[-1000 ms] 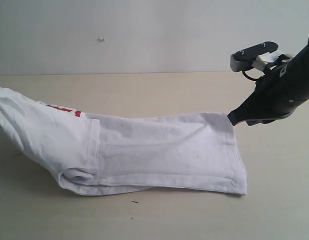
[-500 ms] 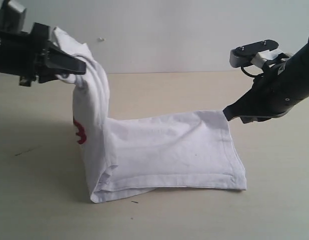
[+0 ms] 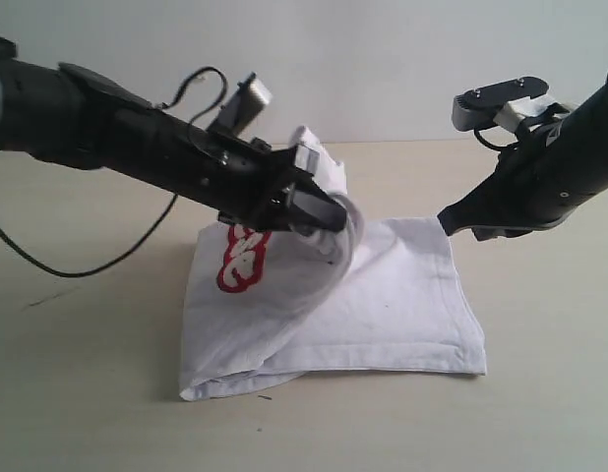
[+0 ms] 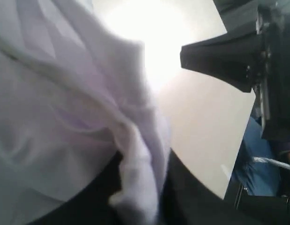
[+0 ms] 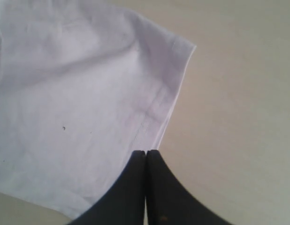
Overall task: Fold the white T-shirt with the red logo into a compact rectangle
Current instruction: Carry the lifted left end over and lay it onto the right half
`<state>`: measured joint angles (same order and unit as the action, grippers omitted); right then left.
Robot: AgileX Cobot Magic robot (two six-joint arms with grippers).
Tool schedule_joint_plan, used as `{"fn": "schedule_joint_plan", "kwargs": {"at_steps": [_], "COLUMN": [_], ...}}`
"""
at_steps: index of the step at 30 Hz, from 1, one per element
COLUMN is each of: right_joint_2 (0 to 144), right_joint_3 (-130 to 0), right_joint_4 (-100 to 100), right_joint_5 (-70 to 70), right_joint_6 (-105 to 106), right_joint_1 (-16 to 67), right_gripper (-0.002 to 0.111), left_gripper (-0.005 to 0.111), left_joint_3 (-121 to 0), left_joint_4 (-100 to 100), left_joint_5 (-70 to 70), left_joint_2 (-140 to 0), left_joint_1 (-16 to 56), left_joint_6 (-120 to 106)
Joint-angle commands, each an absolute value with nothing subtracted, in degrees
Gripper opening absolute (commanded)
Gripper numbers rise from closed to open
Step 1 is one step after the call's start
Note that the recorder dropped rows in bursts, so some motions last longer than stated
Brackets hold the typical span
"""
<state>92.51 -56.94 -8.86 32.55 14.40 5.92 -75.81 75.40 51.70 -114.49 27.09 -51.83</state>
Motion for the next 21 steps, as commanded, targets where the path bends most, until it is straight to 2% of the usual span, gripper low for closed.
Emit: {"fn": "schedule_joint_plan", "kwargs": {"at_steps": [1, 2, 3, 5, 8, 11, 15, 17, 19, 21], "right_joint_2": [91.92, 91.92, 91.92, 91.92, 91.92, 91.92, 91.92, 91.92, 92.15, 93.01], "right_joint_3": [-56.99, -56.99, -56.99, -56.99, -56.99, -56.99, -56.99, -56.99, -56.99, -56.99], "right_joint_4": [-9.00, -9.00, -9.00, -9.00, -9.00, -9.00, -11.47, -17.45, -23.32, -30.63], "right_joint_5": [31.75, 31.75, 31.65, 31.55, 31.55, 31.28, 30.05, 29.47, 28.84, 28.84], "right_joint_6": [14.95, 14.95, 14.95, 14.95, 14.95, 14.95, 15.06, 16.07, 21.41, 28.00], "right_joint_1": [5.99, 5.99, 5.99, 5.99, 5.99, 5.99, 5.99, 5.99, 5.99, 5.99], "right_gripper": [0.000, 0.000, 0.000, 0.000, 0.000, 0.000, 0.000, 0.000, 0.000, 0.000], "left_gripper": [0.082, 0.094, 0.100, 0.099, 0.092, 0.072, 0.030, 0.012, 0.004, 0.005], "left_joint_3": [-78.20, -78.41, -78.92, -79.86, -80.86, -81.11, -80.86, -80.28, -79.93, -79.63], "left_joint_4": [77.84, 77.84, 77.31, 76.14, 73.79, 69.34, 61.18, 58.71, 58.84, 58.93], "left_joint_5": [51.80, 52.23, 53.02, 55.33, 56.66, 56.66, 56.94, 56.56, 55.93, 54.68], "left_joint_2": [-116.94, -116.94, -116.94, -116.94, -116.42, -115.80, -115.68, -116.09, -116.93, -118.01], "left_joint_1": [28.88, 28.88, 28.76, 28.08, 26.87, 25.42, 24.47, 24.58, 24.68, 24.68], "left_joint_6": [-51.30, -50.85, -50.56, -50.31, -48.97, -47.69, -47.48, -47.48, -47.48, -47.25]}}
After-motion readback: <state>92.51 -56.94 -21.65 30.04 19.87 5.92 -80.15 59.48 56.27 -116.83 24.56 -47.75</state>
